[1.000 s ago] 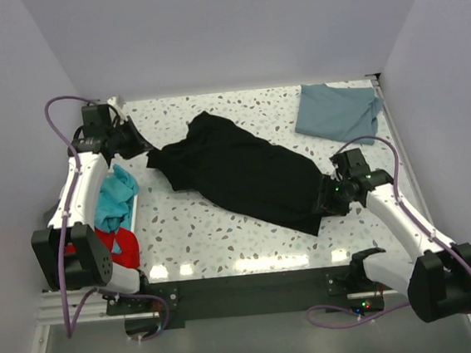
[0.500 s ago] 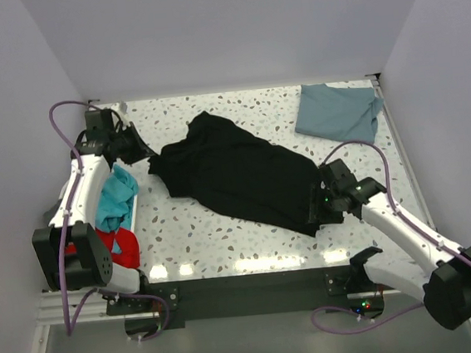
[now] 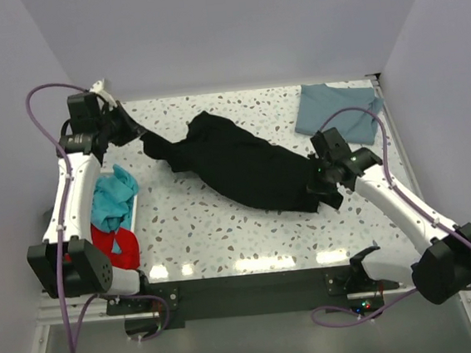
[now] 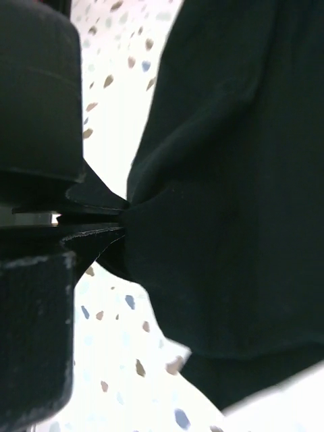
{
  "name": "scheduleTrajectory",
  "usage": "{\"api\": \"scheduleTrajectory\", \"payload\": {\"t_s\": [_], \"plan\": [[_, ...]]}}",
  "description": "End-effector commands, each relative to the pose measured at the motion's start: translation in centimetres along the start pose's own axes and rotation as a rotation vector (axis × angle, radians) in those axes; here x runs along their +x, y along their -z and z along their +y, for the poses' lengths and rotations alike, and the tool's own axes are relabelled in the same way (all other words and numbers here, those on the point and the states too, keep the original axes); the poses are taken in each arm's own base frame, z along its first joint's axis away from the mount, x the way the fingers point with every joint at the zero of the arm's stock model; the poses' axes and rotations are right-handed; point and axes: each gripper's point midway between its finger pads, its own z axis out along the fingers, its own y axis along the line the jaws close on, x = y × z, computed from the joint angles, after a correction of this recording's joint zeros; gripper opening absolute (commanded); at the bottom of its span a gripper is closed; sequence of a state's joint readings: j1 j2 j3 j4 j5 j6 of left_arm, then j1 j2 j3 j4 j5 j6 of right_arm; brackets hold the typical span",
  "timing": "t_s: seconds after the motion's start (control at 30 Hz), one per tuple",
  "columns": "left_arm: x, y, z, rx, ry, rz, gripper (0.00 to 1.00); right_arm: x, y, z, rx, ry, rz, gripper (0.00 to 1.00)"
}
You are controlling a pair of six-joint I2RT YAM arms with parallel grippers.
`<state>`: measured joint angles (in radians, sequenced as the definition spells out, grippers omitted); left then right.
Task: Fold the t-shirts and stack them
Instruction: Flatten the tshirt out
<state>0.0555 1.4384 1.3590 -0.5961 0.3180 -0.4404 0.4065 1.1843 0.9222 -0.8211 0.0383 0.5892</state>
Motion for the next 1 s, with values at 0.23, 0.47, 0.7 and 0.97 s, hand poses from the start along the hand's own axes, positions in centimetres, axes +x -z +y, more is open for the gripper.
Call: {"api": "scheduleTrajectory", "payload": {"t_s": [0.23, 0.47, 0.7, 0.97], "plan": [[-8.1, 9.3, -4.4, 0.056, 0.031, -0.34, 0.0, -11.7, 9.7, 1.1, 0.047, 0.022, -0.326, 0.0], [-11.2, 17.7, -6.2, 0.019, 0.039, -0.564, 0.0, -13.7, 19.0, 1.6, -0.054, 0.0, -0.555, 0.0], [-13.5, 16.7, -6.5, 0.008, 0.029, -0.574, 0.0, -17.5, 21.2, 1.7, 0.024, 0.047, -0.632, 0.0], [-17.7, 19.2, -9.9, 0.127, 0.01, -0.702, 0.0, -22.1, 26.9, 4.3, -0.075, 0.024, -0.816, 0.0]]}}
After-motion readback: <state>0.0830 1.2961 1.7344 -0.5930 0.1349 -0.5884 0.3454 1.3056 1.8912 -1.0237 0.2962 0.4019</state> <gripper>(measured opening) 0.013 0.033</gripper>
